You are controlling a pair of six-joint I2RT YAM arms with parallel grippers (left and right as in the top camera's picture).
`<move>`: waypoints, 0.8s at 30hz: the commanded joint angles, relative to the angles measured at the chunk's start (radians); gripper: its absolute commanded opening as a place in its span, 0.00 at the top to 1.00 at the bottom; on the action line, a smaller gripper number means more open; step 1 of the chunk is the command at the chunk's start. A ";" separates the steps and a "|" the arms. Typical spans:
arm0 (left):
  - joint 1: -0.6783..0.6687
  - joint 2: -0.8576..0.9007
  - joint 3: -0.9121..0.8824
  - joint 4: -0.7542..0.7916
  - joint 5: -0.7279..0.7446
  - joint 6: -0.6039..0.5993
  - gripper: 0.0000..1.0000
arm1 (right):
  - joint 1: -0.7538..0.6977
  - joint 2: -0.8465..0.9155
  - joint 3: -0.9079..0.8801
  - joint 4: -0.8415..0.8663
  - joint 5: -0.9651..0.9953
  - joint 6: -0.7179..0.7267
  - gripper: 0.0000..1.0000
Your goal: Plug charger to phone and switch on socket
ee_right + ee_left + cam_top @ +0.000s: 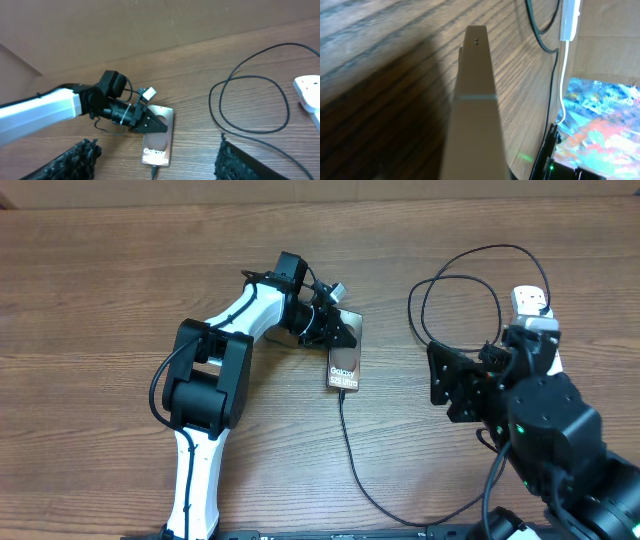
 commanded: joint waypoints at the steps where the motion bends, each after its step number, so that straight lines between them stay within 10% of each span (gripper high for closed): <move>1: -0.004 0.003 0.015 0.003 -0.072 -0.016 0.89 | -0.004 0.046 -0.006 0.027 0.018 0.030 0.20; 21: -0.009 0.003 0.015 -0.074 -0.204 -0.018 0.61 | -0.197 0.396 -0.006 0.093 -0.007 0.143 0.00; 24: -0.009 0.003 0.015 -0.106 -0.204 -0.018 0.61 | -0.227 0.469 -0.006 0.050 0.022 0.235 0.25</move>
